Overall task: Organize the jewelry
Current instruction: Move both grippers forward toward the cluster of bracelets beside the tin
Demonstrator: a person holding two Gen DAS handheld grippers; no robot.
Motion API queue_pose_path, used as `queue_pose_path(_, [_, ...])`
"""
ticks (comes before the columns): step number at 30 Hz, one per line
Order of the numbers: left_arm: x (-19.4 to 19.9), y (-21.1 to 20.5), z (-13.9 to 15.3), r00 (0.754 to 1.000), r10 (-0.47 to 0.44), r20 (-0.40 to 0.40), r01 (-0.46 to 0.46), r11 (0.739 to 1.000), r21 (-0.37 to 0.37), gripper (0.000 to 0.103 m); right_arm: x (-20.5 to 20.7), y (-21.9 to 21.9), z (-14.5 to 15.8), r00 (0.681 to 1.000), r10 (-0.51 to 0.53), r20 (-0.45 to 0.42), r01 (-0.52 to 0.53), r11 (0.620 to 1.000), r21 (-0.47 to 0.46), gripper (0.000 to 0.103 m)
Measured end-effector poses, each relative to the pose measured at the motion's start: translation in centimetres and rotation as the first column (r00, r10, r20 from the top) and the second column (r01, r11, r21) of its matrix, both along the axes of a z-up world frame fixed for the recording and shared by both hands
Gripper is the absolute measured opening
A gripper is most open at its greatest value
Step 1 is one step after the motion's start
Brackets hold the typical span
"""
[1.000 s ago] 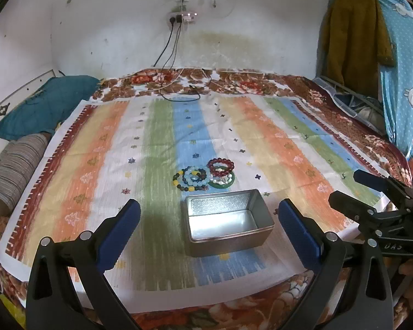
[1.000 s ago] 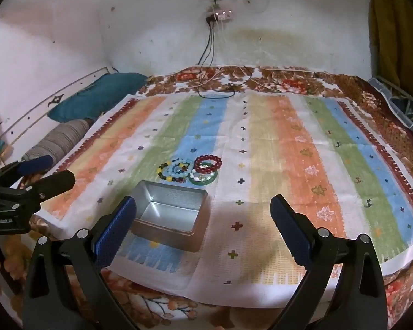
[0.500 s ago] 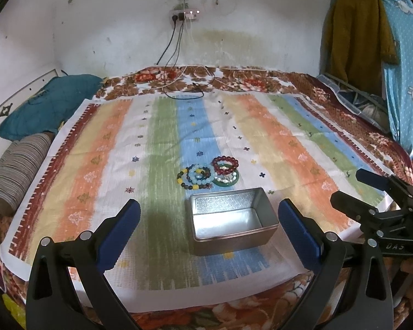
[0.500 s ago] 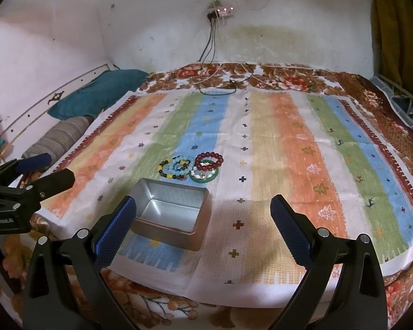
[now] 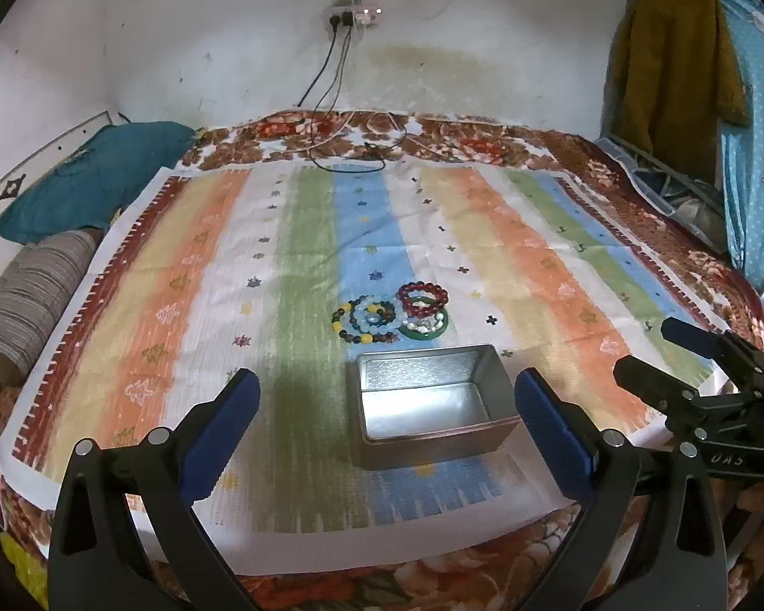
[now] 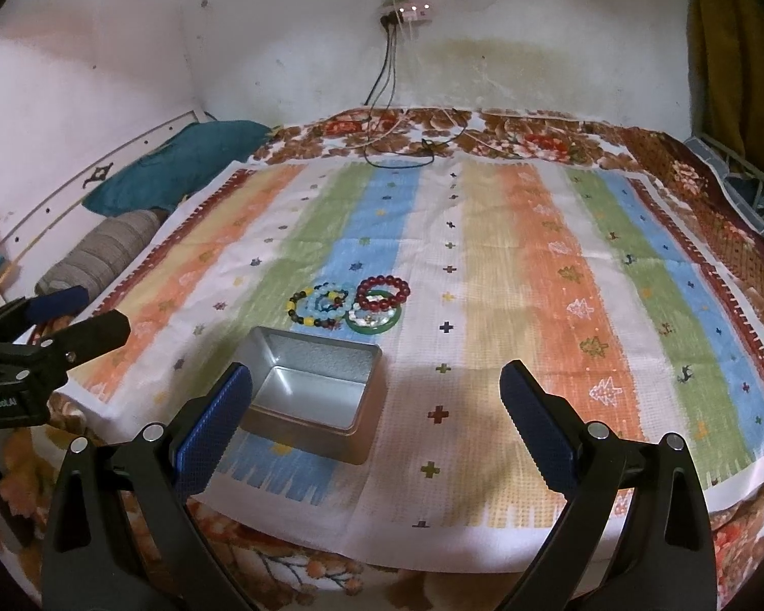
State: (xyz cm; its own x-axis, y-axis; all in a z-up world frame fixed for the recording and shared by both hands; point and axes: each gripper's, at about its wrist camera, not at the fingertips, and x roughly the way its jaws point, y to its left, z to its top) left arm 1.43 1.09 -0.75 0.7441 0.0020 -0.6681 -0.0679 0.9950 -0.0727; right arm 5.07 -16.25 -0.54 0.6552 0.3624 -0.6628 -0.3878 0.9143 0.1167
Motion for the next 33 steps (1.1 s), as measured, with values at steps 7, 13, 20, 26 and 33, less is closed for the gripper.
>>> queue_pose_path(7, [1.1, 0.1, -0.2, 1.000, 0.013, -0.020, -0.013, 1.000, 0.006, 0.097, 0.8, 0.1, 0.1, 1.000, -0.004, -0.008, 0.004, 1.000, -0.003, 0.099])
queue_pose_path(13, [2.1, 0.1, -0.6, 0.998, 0.021, -0.053, -0.020, 1.000, 0.024, 0.097, 1.7, 0.2, 0.4, 1.000, -0.018, -0.009, 0.018, 1.000, -0.009, 0.099])
queue_pose_path(20, [3.7, 0.1, -0.8, 0.998, 0.004, -0.059, -0.001, 0.999, 0.054, 0.097, 2.7, 0.7, 0.6, 1.000, -0.007, -0.016, 0.007, 1.000, -0.030, 0.099])
queue_pose_path(26, [5.5, 0.3, -0.7, 0.996, 0.027, -0.084, -0.021, 0.997, 0.071, 0.098, 4.1, 0.8, 0.7, 0.999, -0.024, -0.044, 0.022, 0.999, -0.031, 0.099])
queue_pose_path(33, [7.3, 1.5, -0.7, 0.994, 0.043, -0.102, -0.040, 0.999, 0.027, 0.098, 6.3, 1.2, 0.9, 0.998, -0.030, -0.064, 0.028, 0.999, -0.036, 0.099])
